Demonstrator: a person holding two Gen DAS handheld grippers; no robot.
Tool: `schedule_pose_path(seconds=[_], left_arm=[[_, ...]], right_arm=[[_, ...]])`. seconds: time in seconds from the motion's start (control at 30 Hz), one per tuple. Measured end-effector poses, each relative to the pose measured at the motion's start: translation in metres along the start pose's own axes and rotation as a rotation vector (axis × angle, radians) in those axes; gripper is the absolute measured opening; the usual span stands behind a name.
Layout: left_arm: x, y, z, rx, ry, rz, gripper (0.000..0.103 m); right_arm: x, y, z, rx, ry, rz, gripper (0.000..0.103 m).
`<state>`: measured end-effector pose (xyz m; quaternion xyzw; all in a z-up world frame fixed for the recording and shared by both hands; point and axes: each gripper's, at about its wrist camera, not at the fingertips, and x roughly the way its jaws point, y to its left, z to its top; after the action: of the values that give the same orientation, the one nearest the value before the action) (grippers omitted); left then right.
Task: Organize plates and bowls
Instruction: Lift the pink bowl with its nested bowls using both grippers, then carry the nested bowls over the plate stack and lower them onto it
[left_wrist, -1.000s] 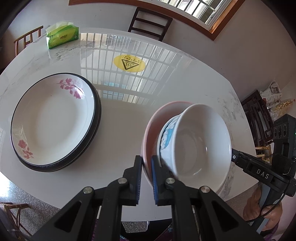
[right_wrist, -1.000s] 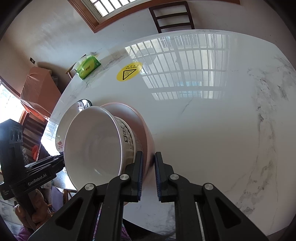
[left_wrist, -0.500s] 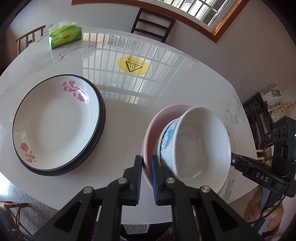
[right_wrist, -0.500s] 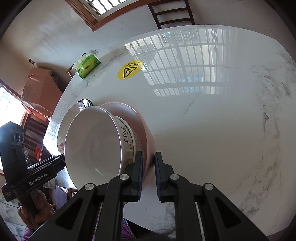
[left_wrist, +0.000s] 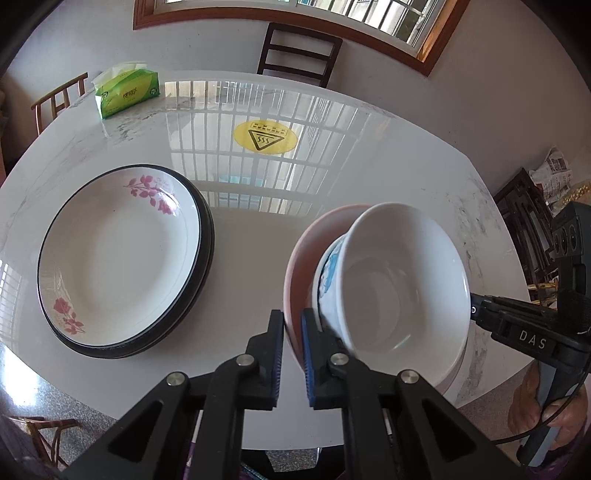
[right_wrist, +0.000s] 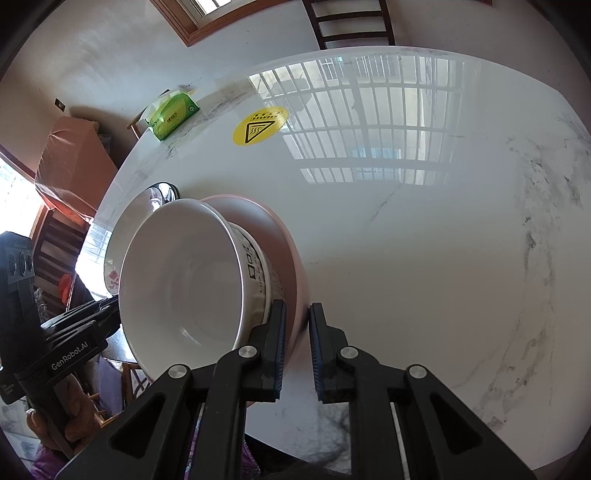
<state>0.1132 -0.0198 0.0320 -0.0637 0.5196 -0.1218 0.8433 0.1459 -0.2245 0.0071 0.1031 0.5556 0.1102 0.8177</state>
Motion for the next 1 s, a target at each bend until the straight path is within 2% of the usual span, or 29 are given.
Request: schedule_pose_path(seconds=[0.13,0.47,1.0], left_arm=[[-0.004,-0.003,0.001,0.015,-0.017,0.018,0.008],[-0.023,0.01,0.011,-0.04,-0.044,0.007,0.009],[-0.063,0.048,0.028,-0.116,-0.118,0.058,0.009]], right_arm=[[0.0,-0.003,-0.001,0.024,-0.007,0.03,0.014],[0.006,0.0,0.002,0.052,0.022,0.088,0.014],[-0.002,0.046,0.033,-0.001,-0.003,0.145,0.014]])
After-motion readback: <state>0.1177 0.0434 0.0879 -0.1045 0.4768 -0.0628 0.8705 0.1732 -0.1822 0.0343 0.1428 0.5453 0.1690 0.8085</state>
